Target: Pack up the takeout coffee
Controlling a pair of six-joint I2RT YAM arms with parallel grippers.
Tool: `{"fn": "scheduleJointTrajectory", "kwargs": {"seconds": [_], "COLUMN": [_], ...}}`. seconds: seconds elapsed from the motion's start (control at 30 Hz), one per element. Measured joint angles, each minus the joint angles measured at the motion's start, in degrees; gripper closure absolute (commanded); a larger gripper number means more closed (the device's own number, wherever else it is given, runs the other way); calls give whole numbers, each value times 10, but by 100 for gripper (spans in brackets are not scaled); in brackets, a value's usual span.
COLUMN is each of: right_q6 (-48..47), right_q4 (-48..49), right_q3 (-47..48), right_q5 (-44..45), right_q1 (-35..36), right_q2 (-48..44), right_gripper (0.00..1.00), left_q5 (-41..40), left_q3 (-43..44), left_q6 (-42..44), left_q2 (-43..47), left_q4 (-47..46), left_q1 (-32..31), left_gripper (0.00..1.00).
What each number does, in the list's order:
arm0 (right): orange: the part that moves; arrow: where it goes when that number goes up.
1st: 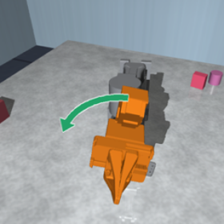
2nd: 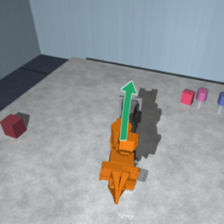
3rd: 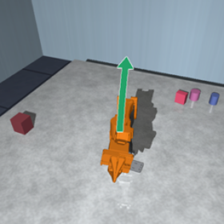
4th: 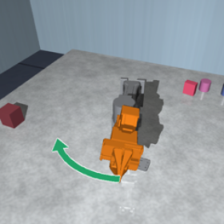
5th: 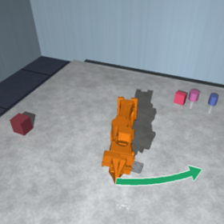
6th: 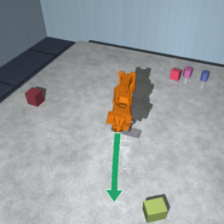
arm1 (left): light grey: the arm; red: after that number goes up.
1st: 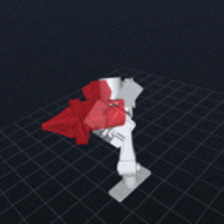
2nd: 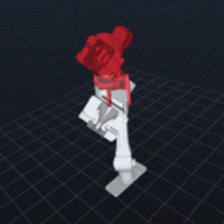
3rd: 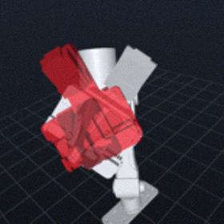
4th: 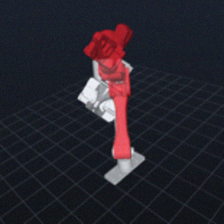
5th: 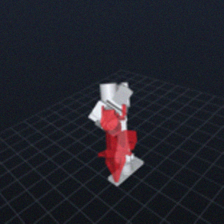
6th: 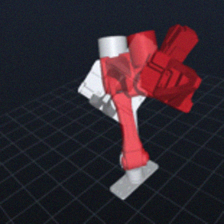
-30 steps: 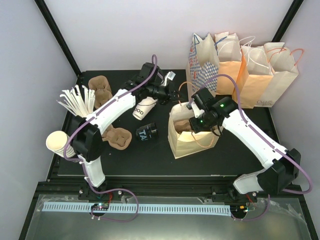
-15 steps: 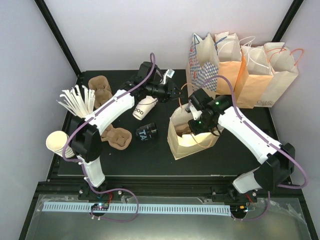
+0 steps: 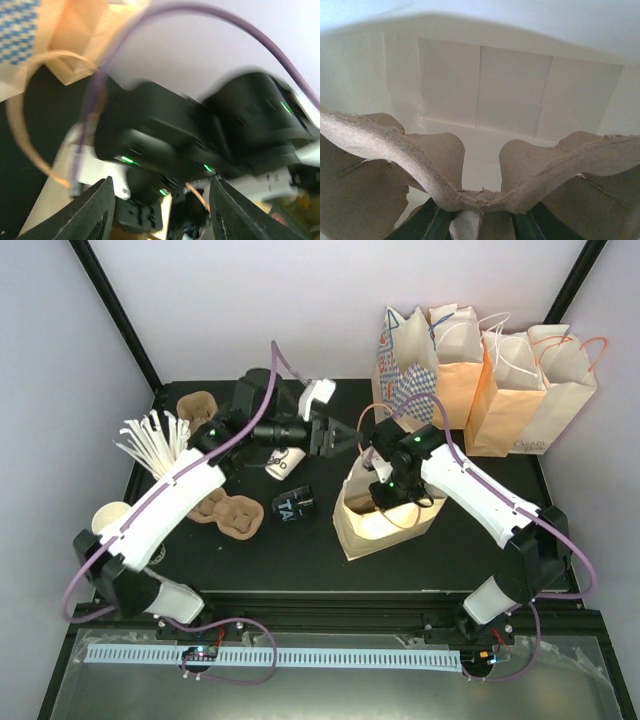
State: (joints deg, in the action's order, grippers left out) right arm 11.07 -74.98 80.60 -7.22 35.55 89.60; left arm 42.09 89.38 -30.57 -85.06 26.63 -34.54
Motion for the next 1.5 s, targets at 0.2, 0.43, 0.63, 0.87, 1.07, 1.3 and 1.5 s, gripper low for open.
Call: {"fn": "scheduleJointTrajectory", "kwargs": {"seconds": [0.2, 0.43, 0.63, 0.87, 1.07, 1.3, 1.5], "right_q6": [0, -3, -3, -3, -5, -7, -7], "right_q4": [-10, -14, -17, -18, -22, -33, -35], "right_q3": [14, 18, 19, 19, 23, 42, 58], "right_q5": [-10, -15, -20, -20, -20, -18, -10], "right_q1": [0, 0, 0, 0, 0, 0, 0], "right_q2": [12, 15, 15, 15, 18, 31, 48], "right_gripper": [70, 70, 70, 70, 70, 70, 70], "left_q5": [-74, -172, -252, -308, -322, -314, -249], "left_q3": [-54, -201, -201, -189, -151, -117, -108], "left_q6": [164, 327, 438, 511, 533, 544, 540], "left_q2": [87, 180, 158, 109, 56, 42, 43], "left_q4": [37, -3, -15, -33, -36, -3, 23], "left_q1": [-144, -258, -304, -320, -320, -332, -355], "left_gripper": [34, 27, 24, 42, 81, 98, 99]}}
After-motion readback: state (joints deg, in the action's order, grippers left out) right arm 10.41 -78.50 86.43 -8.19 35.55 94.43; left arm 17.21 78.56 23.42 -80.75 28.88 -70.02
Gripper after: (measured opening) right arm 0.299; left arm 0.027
